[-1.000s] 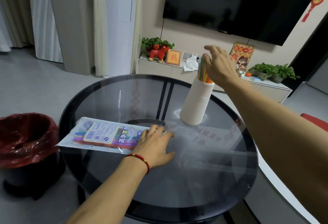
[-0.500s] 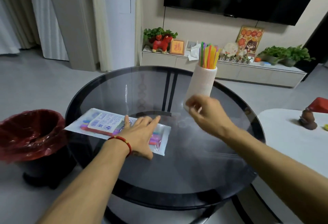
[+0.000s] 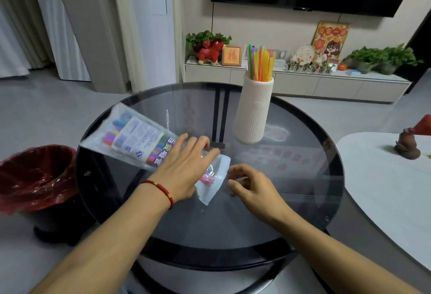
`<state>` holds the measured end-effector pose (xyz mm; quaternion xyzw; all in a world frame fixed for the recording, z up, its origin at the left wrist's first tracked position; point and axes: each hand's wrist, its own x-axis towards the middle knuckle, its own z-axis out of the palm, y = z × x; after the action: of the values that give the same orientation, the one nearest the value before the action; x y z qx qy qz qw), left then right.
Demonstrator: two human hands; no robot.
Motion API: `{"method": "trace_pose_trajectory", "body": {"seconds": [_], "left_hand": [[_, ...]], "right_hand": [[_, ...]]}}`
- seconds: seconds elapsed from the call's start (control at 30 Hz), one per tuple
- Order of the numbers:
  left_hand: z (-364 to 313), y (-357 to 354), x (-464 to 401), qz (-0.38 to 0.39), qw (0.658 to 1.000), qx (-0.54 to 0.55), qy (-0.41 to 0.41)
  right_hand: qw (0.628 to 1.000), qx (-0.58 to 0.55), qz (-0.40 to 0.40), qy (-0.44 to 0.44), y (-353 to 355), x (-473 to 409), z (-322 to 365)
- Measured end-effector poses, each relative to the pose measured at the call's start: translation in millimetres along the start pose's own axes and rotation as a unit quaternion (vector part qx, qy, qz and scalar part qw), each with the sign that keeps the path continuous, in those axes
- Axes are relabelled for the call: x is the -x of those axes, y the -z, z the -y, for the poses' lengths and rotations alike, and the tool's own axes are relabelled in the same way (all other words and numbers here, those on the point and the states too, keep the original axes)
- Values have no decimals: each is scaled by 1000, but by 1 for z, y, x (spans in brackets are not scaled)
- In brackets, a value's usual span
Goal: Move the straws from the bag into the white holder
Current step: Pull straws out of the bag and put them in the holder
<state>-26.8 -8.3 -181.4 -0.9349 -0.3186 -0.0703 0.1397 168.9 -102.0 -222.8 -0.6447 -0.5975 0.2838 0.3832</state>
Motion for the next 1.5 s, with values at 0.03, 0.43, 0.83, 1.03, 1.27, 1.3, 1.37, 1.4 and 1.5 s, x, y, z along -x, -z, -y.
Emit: {"method": "trace_pose_trajectory", "body": {"seconds": [0.03,0.43,0.83,1.03,1.27,1.3,1.37,1.4,1.5], "left_hand": [[-4,3,-2,-10,999,-32,-3],[-18,4,3,-38,999,-38,5],[14,-16,14,88,984,109,107],[-3,-12,8,74,988,102,84],[-16,-7,4,57,990,110,68],[-14,-8,5,56,990,106,71],[-9,-10,9,59,990,98,79],[-5,-10,10,63,990,94,87],[7,-11,14,97,985,79,118]], "right_hand": [[1000,-21,-1,-5,0,1,0],[989,-136,8,-57,-13,7,9],[989,-136,-39,-50,41,-8,-12],[986,-142,-9,-93,23,-7,-9],[989,144,6,21,6,-10,6],[987,156,15,24,5,-10,7],[985,173,5,27,10,-12,7],[983,181,-4,28,16,-13,8],[979,201,8,37,38,-14,6]]}}
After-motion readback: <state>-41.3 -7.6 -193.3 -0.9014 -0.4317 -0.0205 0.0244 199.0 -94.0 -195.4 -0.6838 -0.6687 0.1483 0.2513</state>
